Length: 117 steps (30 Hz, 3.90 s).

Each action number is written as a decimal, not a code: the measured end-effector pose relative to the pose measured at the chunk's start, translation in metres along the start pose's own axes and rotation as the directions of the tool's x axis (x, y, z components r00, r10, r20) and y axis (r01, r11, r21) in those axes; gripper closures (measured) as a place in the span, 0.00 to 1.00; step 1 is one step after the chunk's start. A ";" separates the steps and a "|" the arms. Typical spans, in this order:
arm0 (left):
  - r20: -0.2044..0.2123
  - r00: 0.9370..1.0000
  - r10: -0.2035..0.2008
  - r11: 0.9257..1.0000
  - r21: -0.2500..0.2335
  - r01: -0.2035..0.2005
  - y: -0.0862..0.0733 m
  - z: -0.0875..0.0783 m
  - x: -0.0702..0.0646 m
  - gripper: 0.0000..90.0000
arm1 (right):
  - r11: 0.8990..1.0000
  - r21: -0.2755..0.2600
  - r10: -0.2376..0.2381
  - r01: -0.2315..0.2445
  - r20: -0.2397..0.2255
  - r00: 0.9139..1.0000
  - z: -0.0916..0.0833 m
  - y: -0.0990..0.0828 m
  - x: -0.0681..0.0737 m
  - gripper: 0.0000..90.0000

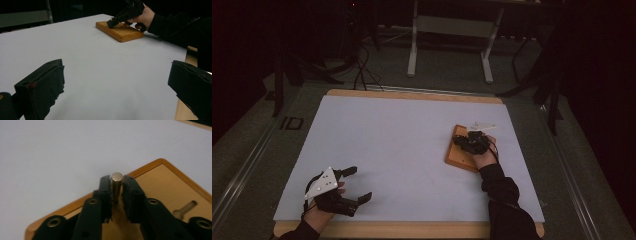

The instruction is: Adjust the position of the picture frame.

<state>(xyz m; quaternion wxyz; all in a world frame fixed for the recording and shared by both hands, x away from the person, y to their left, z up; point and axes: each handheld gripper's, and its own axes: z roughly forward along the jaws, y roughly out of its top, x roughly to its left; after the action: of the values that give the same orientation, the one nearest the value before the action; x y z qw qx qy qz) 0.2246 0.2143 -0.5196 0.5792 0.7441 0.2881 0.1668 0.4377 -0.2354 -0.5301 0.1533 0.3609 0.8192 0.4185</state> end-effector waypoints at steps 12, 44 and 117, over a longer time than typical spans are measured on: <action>-0.001 1.000 0.001 1.000 0.006 -0.001 0.000 0.001 0.000 0.01 | 1.000 -0.017 0.011 -0.011 -0.006 1.000 -0.001 -0.002 0.000 0.94; -0.003 1.000 -0.002 1.000 0.003 0.002 0.000 0.000 0.001 0.01 | 0.983 -0.179 0.006 -0.029 -0.129 0.992 -0.043 0.034 0.023 0.95; 0.012 1.000 0.006 1.000 0.004 -0.006 0.000 0.000 0.000 0.01 | 0.997 -0.026 -0.081 0.078 -0.163 0.983 0.063 0.037 0.138 0.94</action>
<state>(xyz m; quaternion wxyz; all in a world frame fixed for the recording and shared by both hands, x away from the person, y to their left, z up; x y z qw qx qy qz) 0.2246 0.2137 -0.5195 0.5788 0.7471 0.2827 0.1638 0.3940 -0.0856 -0.5316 0.1057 0.2910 0.8385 0.4484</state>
